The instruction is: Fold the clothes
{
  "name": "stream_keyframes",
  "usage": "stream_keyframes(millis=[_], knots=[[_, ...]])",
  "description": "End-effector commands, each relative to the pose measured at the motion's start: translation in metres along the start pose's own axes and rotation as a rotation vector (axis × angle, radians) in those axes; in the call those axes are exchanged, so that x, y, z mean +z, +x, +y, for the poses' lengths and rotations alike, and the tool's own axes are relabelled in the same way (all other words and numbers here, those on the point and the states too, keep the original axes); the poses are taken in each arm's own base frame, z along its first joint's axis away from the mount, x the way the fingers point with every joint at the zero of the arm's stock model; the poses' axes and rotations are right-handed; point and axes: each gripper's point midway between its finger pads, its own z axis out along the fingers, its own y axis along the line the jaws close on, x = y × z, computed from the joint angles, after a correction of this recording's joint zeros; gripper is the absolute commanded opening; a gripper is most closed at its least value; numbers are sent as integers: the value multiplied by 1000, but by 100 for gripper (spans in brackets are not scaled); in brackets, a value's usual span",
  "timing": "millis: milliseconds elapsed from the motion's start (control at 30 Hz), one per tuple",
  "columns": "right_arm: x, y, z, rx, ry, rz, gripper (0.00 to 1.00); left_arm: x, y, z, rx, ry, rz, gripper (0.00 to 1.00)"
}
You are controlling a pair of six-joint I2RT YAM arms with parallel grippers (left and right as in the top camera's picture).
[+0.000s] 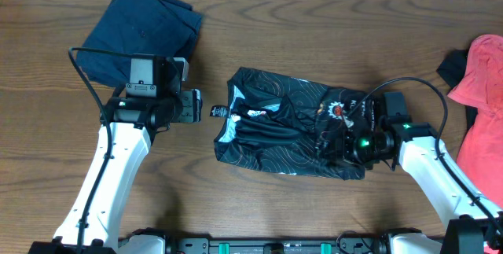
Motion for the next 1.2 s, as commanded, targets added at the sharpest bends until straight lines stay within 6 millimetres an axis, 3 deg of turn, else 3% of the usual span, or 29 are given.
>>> stream_keyframes(millis=[0, 133, 333, 400, 533, 767, 967, 1100, 1167], knots=[[2, 11, 18, -37, -94, 49, 20, 1, -1, 3, -8, -11, 1, 67], [2, 8, 5, -58, -24, 33, 29, 1, 0, 3, -8, -11, 2, 68], [-4, -1, -7, -84, 20, -7, 20, 1, -1, 3, -8, -11, 1, 67], [-8, -7, -24, -54, 101, -38, 17, 1, -1, 3, -8, -11, 1, 67], [-24, -21, -79, 63, 388, -134, 1, 1, -1, 3, -8, -11, 1, 67], [-15, 0, -129, 187, 555, -152, 1, 1, 0, 3, -8, -11, 2, 68], [-25, 13, -146, 302, 625, -143, 1, 1, 2, 3, -10, -11, 11, 67], [-54, 23, -156, 486, 722, -148, 1, 1, 7, 3, -14, -13, 34, 67], [-66, 15, -150, 488, 720, -155, 1, 1, 12, 3, -17, -11, 50, 67]])
